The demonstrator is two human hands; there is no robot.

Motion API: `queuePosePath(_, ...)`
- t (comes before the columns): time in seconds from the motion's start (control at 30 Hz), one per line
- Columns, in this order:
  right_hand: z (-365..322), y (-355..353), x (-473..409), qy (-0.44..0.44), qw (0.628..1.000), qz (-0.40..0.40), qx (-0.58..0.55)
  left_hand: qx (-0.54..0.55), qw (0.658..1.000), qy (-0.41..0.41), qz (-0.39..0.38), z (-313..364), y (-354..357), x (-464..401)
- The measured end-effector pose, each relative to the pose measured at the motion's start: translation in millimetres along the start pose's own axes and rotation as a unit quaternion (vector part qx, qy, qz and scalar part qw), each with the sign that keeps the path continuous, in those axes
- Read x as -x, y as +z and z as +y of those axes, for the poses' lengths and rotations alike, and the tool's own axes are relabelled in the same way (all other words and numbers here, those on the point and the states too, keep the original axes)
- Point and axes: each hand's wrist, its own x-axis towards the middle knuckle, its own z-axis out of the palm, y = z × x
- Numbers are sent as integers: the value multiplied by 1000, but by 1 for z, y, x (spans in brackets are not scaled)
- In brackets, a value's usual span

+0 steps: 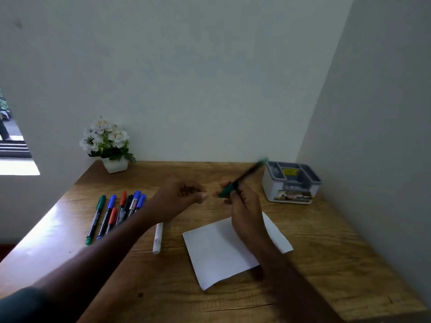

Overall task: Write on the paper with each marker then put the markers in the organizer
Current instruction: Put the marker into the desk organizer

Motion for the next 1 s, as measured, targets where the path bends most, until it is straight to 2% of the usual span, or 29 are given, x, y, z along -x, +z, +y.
queuePosePath(0.1, -5, -25, -13, -15, 994, 21, 104, -78, 997, 21, -9, 15, 17, -21)
queuePosePath(0.2, -7, -61, -27, -55, 969, 33, 238, -111, 992, 41, -39, 35, 46, -44)
queuePosePath(0.4, -27, -180, -56, -119, 926, 175, 314, -158, 980, 107, -58, 63, 94, -84)
queuePosePath(0.53, -35, -232, -76, -125, 897, 218, 363, -155, 978, 126, -57, 64, 114, -104)
queuePosePath(0.73, -22, -253, -93, -98, 875, 184, 437, -146, 979, 137, -23, 69, 125, -123)
queuePosePath(1.0, 5, -244, -105, -25, 886, 65, 458, -162, 977, 133, -36, 71, 125, -127)
